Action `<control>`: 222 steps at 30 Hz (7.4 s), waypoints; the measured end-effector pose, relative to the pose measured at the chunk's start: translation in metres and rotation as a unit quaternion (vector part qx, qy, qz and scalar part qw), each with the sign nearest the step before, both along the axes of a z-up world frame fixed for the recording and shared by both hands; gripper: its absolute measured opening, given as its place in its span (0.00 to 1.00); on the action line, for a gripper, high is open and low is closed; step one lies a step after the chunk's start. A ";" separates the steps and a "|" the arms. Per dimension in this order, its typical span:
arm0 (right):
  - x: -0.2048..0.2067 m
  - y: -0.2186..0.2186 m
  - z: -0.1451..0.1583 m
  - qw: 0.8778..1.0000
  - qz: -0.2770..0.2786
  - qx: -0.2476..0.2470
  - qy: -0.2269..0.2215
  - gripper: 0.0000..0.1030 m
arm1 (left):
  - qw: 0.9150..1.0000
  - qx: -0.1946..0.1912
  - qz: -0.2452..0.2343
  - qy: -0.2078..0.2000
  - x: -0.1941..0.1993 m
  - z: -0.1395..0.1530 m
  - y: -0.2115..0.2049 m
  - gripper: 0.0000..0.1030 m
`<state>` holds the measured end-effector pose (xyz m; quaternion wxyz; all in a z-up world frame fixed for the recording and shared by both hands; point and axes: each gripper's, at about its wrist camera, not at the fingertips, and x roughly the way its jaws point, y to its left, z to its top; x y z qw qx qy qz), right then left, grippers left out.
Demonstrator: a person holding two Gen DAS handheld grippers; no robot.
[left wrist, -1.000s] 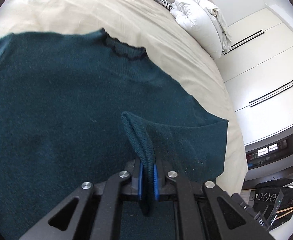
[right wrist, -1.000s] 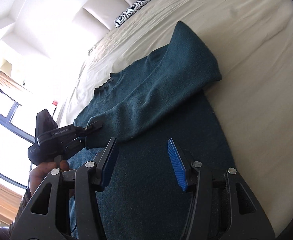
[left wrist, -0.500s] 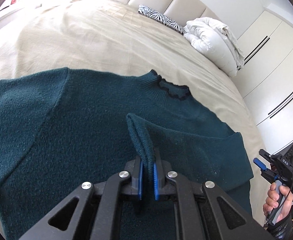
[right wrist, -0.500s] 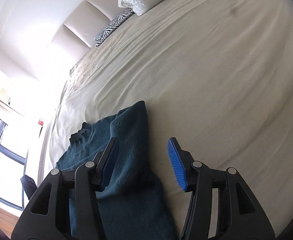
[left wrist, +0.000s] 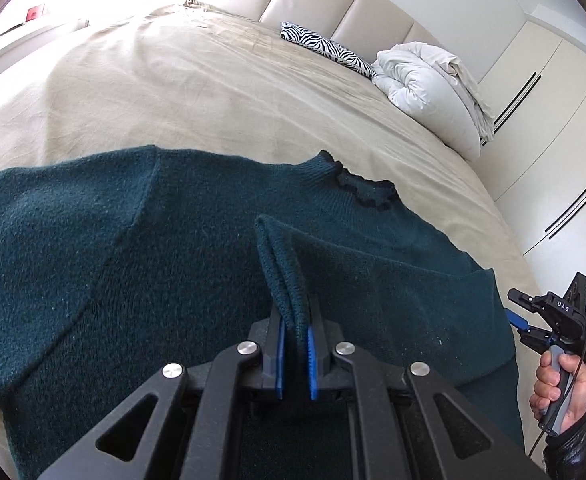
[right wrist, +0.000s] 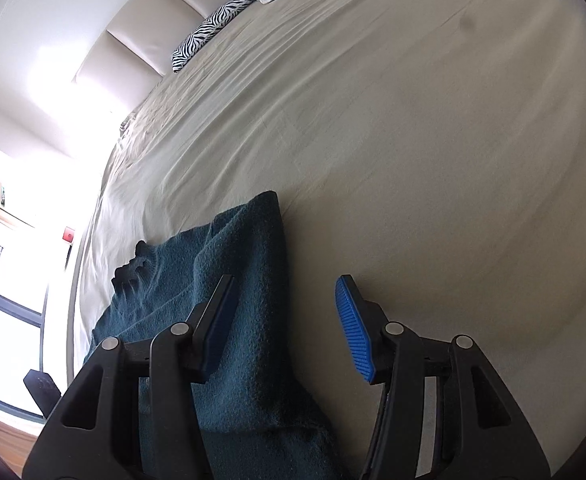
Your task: Fold small clothes
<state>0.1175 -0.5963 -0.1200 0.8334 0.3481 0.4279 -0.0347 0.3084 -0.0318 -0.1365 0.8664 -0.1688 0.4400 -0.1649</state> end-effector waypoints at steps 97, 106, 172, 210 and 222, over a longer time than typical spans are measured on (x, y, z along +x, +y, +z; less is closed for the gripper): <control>-0.107 0.220 0.091 0.988 0.073 -0.017 -0.134 0.82 | 0.891 -0.181 0.414 -0.047 -0.159 0.032 0.357 0.07; -0.107 0.179 0.038 0.994 0.050 0.042 -0.085 0.81 | 0.962 0.225 0.044 -0.149 -0.109 0.073 0.037 0.09; 0.061 0.151 -0.002 0.980 0.191 -0.034 0.053 0.07 | 0.993 0.024 0.114 -0.003 -0.046 0.028 0.152 0.74; 0.057 0.137 -0.005 0.989 0.142 -0.023 0.031 0.10 | 0.987 0.098 0.107 -0.065 -0.033 0.042 0.123 0.13; 0.047 0.114 -0.009 0.993 0.101 -0.036 0.044 0.10 | 0.983 0.175 0.040 -0.025 -0.052 -0.003 0.090 0.12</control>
